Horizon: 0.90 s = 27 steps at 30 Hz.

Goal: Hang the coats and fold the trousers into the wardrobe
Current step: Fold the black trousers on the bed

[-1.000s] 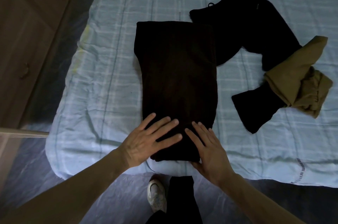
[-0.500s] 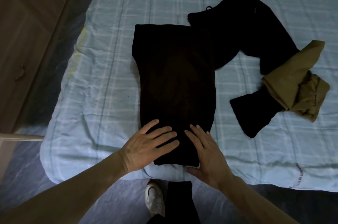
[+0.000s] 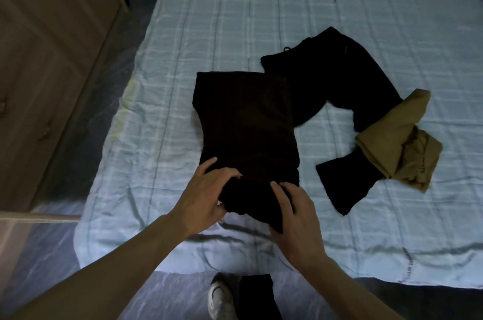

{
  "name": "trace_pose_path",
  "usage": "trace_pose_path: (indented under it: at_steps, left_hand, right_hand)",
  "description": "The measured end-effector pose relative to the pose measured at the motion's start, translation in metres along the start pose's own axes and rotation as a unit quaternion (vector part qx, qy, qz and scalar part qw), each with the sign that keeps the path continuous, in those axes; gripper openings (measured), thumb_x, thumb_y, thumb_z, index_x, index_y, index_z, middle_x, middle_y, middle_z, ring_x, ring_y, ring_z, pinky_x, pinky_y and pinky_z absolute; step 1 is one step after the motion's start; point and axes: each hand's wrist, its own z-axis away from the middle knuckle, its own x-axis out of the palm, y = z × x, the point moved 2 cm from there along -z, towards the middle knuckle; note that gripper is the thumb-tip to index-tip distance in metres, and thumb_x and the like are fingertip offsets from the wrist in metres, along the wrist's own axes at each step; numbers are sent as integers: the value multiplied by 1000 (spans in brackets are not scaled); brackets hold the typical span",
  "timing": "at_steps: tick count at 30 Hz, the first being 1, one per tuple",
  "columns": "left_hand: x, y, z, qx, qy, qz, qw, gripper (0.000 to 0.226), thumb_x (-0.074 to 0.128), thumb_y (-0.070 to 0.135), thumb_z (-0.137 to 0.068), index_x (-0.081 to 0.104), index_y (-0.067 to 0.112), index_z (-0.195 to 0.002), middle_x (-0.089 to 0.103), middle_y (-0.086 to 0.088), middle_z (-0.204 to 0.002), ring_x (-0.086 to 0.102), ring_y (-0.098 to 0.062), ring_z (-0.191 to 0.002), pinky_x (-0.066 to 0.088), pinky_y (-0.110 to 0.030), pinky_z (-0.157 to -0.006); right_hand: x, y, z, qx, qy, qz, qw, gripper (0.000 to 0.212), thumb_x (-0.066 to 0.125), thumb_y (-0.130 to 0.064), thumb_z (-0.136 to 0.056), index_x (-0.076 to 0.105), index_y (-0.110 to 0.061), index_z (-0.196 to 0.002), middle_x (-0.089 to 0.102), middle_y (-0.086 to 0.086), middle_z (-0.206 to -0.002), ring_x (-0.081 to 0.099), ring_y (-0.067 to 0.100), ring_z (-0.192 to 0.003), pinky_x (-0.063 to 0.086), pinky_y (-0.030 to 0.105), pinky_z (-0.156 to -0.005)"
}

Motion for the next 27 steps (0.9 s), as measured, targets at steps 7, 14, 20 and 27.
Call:
trace_pose_path:
  at_steps: [7, 14, 20, 27]
  left_hand:
    - [-20, 13, -14, -2, 57, -7, 998, 74, 92, 16, -63, 51, 20, -124, 64, 0, -119, 49, -9, -116, 31, -34, -111]
    - [-20, 16, -50, -20, 31, -122, 992, 90, 92, 34, -49, 49, 19, -126, 63, 2, -119, 52, -10, -113, 29, -31, -111]
    - [-61, -5, -120, -170, 104, -3, 980, 65, 83, 32, -68, 52, 31, -125, 63, 17, -108, 62, -8, -101, 51, -40, -95]
    - [-77, -41, -179, -217, 148, 6, 965, 71, 82, 30, -78, 41, 27, -135, 64, 6, -120, 64, -13, -105, 53, -42, -93]
  right_hand:
    - [-26, 6, -39, 56, -25, -68, 996, 79, 85, -12, -68, 48, -20, -138, 50, 3, -133, 55, 20, -115, 50, 24, -87]
    - [-52, 19, -103, 87, -48, -140, 985, 72, 80, -15, -74, 45, -28, -136, 42, -8, -136, 59, 13, -106, 56, 25, -83]
    - [-74, 30, -186, 81, -39, -174, 981, 72, 75, -20, -81, 38, -29, -143, 35, -9, -143, 52, 6, -110, 49, 17, -88]
    - [-70, 53, -271, 68, -63, -106, 990, 67, 74, -35, -84, 43, -25, -143, 38, -7, -147, 53, 12, -120, 52, 30, -94]
